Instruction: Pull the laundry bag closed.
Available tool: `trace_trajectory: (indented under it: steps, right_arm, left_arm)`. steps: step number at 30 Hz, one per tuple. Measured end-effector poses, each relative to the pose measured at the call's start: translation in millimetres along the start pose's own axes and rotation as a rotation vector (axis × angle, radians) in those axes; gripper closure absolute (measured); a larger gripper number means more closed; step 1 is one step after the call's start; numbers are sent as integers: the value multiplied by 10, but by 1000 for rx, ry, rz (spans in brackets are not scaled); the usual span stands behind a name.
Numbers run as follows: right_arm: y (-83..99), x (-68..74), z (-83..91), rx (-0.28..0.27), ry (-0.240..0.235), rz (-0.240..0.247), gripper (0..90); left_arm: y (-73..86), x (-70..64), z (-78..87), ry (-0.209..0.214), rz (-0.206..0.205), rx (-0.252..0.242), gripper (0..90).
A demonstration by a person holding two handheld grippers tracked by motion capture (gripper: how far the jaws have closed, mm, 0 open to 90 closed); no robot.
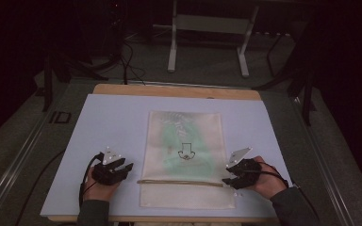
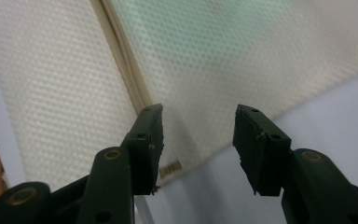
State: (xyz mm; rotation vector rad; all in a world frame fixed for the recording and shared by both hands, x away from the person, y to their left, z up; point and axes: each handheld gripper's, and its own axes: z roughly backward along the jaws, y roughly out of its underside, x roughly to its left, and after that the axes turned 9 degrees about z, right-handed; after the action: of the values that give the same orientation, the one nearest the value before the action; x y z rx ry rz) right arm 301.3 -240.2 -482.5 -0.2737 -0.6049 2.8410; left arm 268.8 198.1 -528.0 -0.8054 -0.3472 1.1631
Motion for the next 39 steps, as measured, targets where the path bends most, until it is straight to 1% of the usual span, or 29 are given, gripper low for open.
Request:
trace_trajectory:
  steps: [2, 4, 8, 16, 18, 19, 25, 32, 34, 39]
  right_arm:
    - [-51, 8, -14, 1, -7, 7, 528]
    - [-108, 14, -33, 2, -14, 18, 530]
    - [-198, 18, -60, 1, -20, 35, 530]
    - [-377, 42, -128, -6, -48, 72, 539]
    - [-399, 48, -138, -3, -50, 74, 540]
    - [-447, 55, -161, -4, -54, 89, 543]
    - [-573, 81, -204, -11, -66, 118, 552]
    - [-707, 116, -244, -19, -81, 141, 567]
    - [-724, 121, -249, -20, -84, 141, 571]
    - [-839, 154, -288, -29, -94, 163, 576]
  left_arm:
    - [-1, 3, -2, 5, 10, 2, 585]
    - [-1, 4, -4, 5, 10, 5, 592]
    - [-3, -4, -3, 9, 0, 3, 592]
    - [-5, -23, -4, 17, -13, 0, 587]
    - [-5, -25, -7, 17, -15, 0, 585]
    - [-5, -26, -7, 18, -16, 0, 586]
    - [-5, -28, -2, 22, -16, -2, 585]
    - [-4, -36, -4, 23, -19, -1, 585]
    - [-4, -37, -6, 23, -18, -1, 585]
    - [-4, -31, -4, 25, -17, 1, 585]
